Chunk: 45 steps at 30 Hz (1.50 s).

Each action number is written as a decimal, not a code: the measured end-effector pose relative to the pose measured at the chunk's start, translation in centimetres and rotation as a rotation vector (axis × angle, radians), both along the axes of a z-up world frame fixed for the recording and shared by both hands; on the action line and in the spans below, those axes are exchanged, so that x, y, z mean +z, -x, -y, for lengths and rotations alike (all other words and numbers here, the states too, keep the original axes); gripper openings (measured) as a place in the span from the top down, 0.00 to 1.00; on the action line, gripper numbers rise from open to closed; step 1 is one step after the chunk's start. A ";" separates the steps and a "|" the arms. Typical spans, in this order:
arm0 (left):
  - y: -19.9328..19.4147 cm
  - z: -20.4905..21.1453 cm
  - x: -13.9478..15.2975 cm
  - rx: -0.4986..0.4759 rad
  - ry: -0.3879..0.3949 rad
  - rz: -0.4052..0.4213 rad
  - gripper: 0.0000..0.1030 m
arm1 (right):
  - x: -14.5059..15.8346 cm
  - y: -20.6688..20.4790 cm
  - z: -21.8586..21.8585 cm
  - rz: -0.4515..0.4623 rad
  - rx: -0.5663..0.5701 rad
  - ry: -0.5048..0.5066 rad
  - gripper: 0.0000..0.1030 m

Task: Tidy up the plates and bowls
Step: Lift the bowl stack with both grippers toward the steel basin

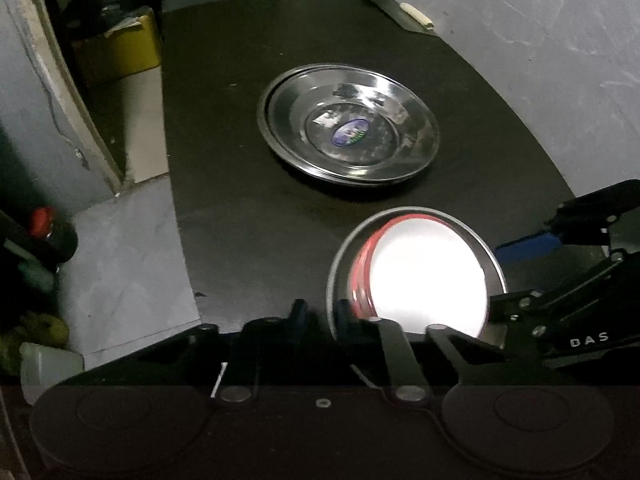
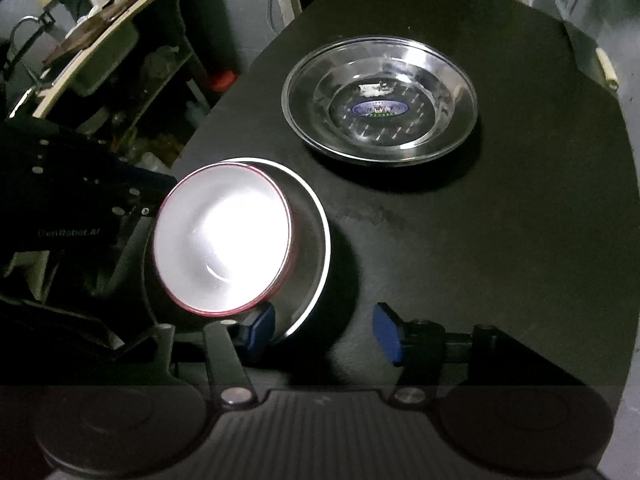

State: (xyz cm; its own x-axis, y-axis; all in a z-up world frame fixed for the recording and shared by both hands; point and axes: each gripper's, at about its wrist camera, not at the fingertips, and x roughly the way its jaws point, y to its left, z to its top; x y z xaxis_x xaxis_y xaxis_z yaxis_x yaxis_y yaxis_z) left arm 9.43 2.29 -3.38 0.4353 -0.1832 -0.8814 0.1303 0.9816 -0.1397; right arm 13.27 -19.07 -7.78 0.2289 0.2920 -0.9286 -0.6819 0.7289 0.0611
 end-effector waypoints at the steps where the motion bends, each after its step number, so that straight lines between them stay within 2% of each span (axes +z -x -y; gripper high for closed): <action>1: 0.0 0.2 0.0 -0.009 -0.004 -0.003 0.92 | -0.1 0.0 -0.1 -0.012 0.004 -0.006 0.48; 3: 0.0 0.7 -0.3 -0.026 -0.011 -0.027 0.92 | -0.6 0.0 -0.4 -0.042 0.027 -0.017 0.59; 5: 0.1 0.9 -0.5 -0.031 -0.011 -0.030 0.91 | -0.9 0.3 -1.0 -0.043 0.063 -0.002 0.66; 9: 0.1 0.5 -0.6 -0.014 0.021 -0.037 0.91 | -1.0 0.2 -1.1 -0.046 0.068 -0.006 0.66; 17: 0.0 0.5 -1.0 -0.027 0.029 -0.040 0.90 | -1.2 0.3 -0.9 -0.060 0.065 -0.029 0.67; 20: -0.2 0.0 -1.4 -0.021 0.066 -0.057 0.89 | -1.4 0.1 -0.8 -0.065 0.069 -0.043 0.67; 25: -0.4 0.3 -1.4 -0.012 0.056 -0.065 0.90 | -1.4 0.1 -0.5 -0.064 0.068 -0.058 0.68; 30: -0.7 -0.4 -1.6 0.019 0.140 -0.101 0.90 | -1.0 -0.3 0.6 -0.080 0.011 -0.087 0.73; 45: -1.6 0.1 -0.3 0.026 0.132 -0.058 0.90 | 0.1 -1.4 1.7 -0.062 -0.033 -0.134 0.75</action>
State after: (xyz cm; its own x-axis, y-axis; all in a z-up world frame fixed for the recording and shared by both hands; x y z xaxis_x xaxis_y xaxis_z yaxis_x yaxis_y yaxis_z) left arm 11.00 2.23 -3.66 0.3908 -0.2883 -0.8742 0.0934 0.9572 -0.2739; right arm 14.72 -20.80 -7.71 0.1840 0.4072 -0.8946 -0.6494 0.7336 0.2003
